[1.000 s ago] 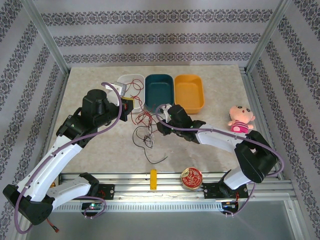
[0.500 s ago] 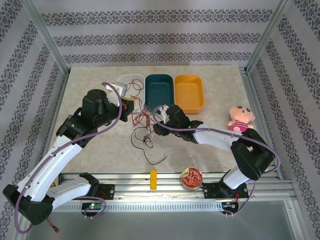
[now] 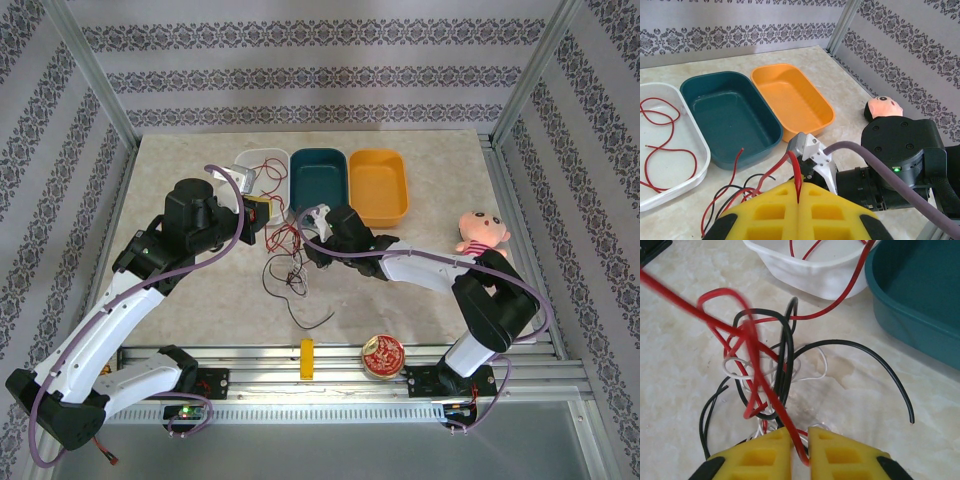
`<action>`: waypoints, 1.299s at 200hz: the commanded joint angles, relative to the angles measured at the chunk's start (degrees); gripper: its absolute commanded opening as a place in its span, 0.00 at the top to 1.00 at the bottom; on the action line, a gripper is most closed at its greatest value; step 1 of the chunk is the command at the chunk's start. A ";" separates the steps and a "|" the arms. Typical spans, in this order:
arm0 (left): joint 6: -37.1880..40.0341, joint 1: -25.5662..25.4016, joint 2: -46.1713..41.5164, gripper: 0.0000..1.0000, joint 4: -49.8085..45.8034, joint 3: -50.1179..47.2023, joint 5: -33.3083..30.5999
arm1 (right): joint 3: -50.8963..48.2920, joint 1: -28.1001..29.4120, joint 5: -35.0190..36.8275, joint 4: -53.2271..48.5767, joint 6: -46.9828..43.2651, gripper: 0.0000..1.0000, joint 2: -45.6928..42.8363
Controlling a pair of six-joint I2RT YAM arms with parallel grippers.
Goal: Untangle the cables
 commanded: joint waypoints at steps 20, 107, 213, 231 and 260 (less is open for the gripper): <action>1.43 0.88 -1.79 1.00 -1.28 0.31 -5.09 | -0.58 -0.12 4.40 -0.88 0.82 1.00 -1.30; 0.14 5.55 -6.46 1.00 -16.94 -2.94 -20.62 | -12.37 -7.98 15.41 -7.99 8.84 1.00 -17.43; 0.31 12.56 -6.93 1.00 -23.54 -6.02 -29.09 | -20.78 -16.87 23.60 -20.50 14.43 1.00 -39.14; 0.44 13.06 -6.91 1.00 -23.45 -6.70 -28.23 | -20.41 -19.62 24.42 -24.47 15.22 1.00 -43.38; 0.53 13.14 -7.88 1.00 -20.87 -7.95 -23.59 | -17.35 -20.58 23.09 -28.87 14.11 1.00 -48.89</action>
